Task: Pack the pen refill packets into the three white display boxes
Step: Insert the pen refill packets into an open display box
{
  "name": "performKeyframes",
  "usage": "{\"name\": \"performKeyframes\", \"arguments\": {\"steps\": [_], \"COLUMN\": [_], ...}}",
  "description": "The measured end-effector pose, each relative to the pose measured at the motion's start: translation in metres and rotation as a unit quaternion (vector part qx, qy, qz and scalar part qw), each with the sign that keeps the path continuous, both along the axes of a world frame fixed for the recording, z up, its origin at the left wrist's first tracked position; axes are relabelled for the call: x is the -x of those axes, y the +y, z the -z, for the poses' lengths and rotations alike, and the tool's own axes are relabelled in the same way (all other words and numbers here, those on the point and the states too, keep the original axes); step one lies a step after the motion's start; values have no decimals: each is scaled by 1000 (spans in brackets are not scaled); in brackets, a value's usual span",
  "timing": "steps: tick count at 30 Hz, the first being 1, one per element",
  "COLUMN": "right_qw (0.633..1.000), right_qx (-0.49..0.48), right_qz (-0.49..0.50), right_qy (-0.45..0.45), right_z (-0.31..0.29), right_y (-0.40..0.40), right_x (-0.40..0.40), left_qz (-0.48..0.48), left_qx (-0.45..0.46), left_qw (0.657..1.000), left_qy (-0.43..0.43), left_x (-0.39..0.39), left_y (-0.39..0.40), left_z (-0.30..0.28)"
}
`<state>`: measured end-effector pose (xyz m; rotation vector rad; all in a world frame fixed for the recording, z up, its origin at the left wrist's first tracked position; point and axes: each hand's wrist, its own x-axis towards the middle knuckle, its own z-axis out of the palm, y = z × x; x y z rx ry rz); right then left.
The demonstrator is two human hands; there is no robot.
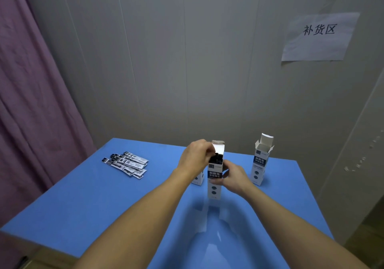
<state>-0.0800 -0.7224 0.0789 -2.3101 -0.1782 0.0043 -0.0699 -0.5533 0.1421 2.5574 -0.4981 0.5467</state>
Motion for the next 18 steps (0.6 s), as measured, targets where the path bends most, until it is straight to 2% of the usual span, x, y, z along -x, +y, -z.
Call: {"name": "performKeyframes", "arguments": {"steps": [6, 8, 13, 14, 16, 17, 18], "right_qw": [999, 1000, 1000, 999, 997, 996, 994], "right_qx": [32, 22, -26, -38, -70, -88, -103], "right_qz": [-12, -9, 6, 10, 20, 24, 26], "right_qy": [4, 9, 13, 15, 21, 26, 28], "right_z": [5, 6, -2, -3, -4, -4, -4], "right_y": [-4, -2, -3, -4, -6, -6, -7], "right_x": [1, 2, 3, 3, 2, 1, 0], "left_qz": [0, -1, 8, 13, 31, 49, 69], "left_qx": [-55, -40, 104, 162, 304, 351, 357], "left_qw": [995, 995, 990, 980, 938, 913, 902], "left_qy": [85, 96, 99, 112, 166, 204, 234], "left_x": [-2, -3, -1, 1, 4, 5, 5], "left_y": [0, 0, 0, 0, 3, 5, 8], "left_z": [-4, -2, -1, -2, -2, 0, 3]}}
